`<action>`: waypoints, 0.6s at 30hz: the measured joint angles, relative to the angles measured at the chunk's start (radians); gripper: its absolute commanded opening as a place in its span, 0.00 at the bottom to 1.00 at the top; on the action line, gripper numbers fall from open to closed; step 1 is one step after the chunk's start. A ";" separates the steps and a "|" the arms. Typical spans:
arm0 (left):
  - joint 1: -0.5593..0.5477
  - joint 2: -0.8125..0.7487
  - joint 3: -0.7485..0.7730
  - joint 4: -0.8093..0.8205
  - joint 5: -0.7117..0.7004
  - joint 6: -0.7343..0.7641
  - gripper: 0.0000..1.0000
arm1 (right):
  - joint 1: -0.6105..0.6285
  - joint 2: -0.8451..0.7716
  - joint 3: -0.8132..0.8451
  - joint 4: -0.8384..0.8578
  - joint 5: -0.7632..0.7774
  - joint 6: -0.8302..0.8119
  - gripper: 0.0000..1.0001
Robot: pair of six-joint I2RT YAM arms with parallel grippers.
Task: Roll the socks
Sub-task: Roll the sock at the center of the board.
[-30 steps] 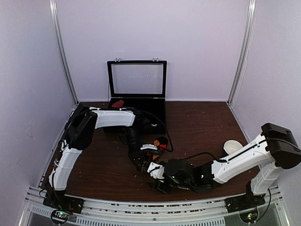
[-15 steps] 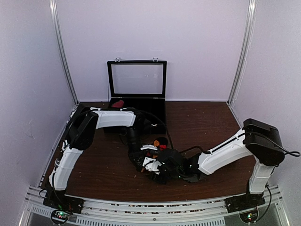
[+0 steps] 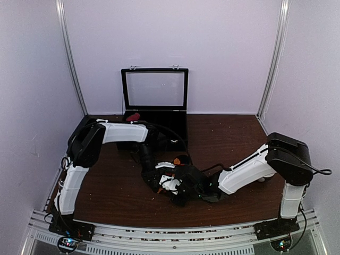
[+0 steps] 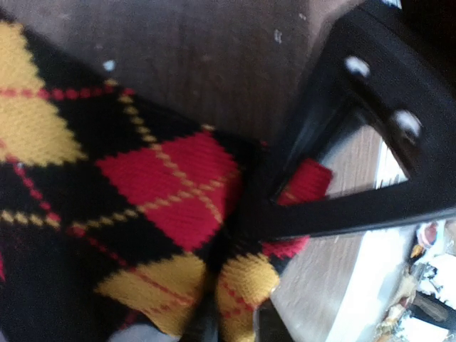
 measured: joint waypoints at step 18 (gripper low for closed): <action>0.067 -0.602 -0.389 0.541 -0.487 -0.237 0.61 | -0.132 0.007 -0.101 0.173 -0.398 0.383 0.00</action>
